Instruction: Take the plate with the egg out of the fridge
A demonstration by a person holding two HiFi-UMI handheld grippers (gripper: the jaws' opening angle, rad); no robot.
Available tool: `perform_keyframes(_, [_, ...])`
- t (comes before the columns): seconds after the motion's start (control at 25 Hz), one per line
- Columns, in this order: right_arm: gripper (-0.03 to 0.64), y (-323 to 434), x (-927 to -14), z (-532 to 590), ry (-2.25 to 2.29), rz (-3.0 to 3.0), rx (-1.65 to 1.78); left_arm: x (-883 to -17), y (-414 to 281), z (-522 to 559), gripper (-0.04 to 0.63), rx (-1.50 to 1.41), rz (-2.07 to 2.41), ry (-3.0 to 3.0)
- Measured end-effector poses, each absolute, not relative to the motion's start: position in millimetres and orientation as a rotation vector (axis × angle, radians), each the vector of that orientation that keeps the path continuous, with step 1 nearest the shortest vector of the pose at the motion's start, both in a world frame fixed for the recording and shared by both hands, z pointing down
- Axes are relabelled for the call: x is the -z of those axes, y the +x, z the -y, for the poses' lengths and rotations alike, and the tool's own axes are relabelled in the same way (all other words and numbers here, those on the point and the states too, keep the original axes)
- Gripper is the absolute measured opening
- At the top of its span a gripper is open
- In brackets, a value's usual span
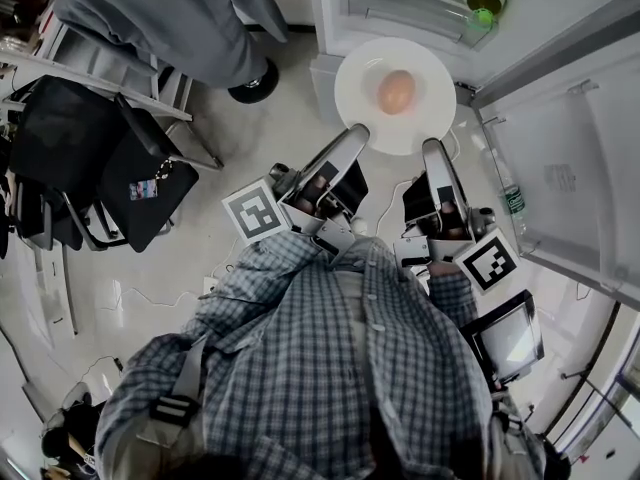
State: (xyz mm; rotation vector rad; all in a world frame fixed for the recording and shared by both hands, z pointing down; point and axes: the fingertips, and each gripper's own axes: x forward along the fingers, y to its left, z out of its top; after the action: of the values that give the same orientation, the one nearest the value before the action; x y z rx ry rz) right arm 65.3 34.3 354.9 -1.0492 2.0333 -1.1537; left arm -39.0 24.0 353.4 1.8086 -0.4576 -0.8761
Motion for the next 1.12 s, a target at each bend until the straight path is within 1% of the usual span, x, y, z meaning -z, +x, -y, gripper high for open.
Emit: perform_keyframes(1.12, [0.057,61.0,-359.2,-28.2,-1.058,-2.019,1.164,-360.4,-42.9,-17.9,0.049,0.873,0.450,1.785])
